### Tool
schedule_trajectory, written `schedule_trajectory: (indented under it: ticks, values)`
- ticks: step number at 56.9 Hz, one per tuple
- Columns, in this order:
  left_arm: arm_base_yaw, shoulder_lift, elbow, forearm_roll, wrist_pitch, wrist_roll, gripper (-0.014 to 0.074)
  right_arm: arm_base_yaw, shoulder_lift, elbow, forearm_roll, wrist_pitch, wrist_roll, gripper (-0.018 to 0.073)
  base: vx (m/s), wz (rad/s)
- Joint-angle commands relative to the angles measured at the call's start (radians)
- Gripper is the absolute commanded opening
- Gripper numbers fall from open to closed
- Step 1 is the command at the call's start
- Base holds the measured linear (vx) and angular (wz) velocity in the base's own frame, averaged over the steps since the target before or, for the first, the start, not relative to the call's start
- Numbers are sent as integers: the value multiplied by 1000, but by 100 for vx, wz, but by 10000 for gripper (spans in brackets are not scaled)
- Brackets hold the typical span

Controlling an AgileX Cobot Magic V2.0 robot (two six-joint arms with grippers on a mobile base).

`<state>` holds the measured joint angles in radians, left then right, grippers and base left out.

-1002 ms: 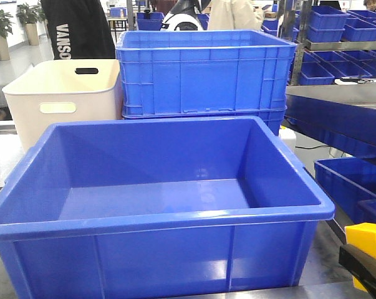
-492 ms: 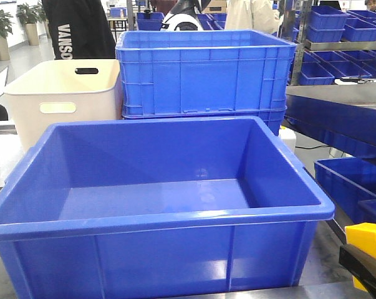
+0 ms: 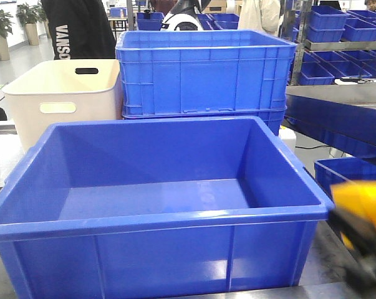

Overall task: Pick red and yellow blocks into blue bin
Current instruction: 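Extend both grippers over the blue bin, then open both grippers to drop the blocks into the bin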

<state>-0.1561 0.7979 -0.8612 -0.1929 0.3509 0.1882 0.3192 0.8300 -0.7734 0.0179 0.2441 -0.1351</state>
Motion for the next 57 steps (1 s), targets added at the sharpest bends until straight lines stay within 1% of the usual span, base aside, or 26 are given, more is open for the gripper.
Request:
schedule_trajectory:
  ticks: [1, 4, 7, 10, 16, 23, 27, 30, 34, 36, 40, 45, 48, 51, 54, 57]
  values:
    - [-42, 113, -127, -90, -140, 114, 1, -2, 134, -161, -10, -97, -37, -7, 0, 0]
    - [-74, 202, -195, -117, -171, 169, 1, 3, 212, -228, -10, -103, -44, -7, 0, 0]
    - [-98, 292, -260, -121, -201, 197, 1, 11, 300, -303, -11, -112, -64, -7, 0, 0]
    - [-112, 378, -322, -120, -211, 198, 1, 11, 381, -376, -9, -134, -72, -7, 0, 0]
    - [-121, 518, -420, -120, -192, 197, 4, 11, 521, -472, -7, -171, -72, 0, 0, 0]
    - [-121, 608, -495, -118, -184, 197, 33, 11, 626, -535, -1, -176, -63, 52, 0, 0]
    - [-121, 632, -514, -116, -183, 197, 87, 11, 653, -543, 1, -177, -57, 106, 0, 0]
    - [-121, 638, -514, -116, -190, 198, 139, 11, 660, -543, 1, -176, -57, 166, 0, 0]
    - [-121, 641, -513, -116, -190, 198, 223, 11, 661, -543, 1, -179, -57, 280, 0, 0]
    - [-121, 641, -513, -116, -190, 198, 292, 11, 661, -543, 1, -188, -57, 332, 0, 0]
    - [-121, 641, -513, -116, -195, 198, 397, 11, 661, -543, 1, -207, -57, 443, 0, 0]
    - [-121, 641, -513, -116, -196, 198, 494, 11, 660, -543, 1, -213, -58, 552, 0, 0]
    - [-121, 638, -513, -116, -192, 198, 541, 11, 659, -543, 0, -212, -58, 592, 0, 0]
    - [-121, 633, -513, -116, -185, 198, 563, 11, 653, -543, -5, -210, -58, 610, 0, 0]
    - [-121, 624, -513, -116, -173, 198, 561, 11, 642, -543, -7, -203, -58, 603, 0, 0]
    - [-121, 605, -513, -115, -155, 198, 545, 11, 624, -543, -7, -198, -58, 577, 0, 0]
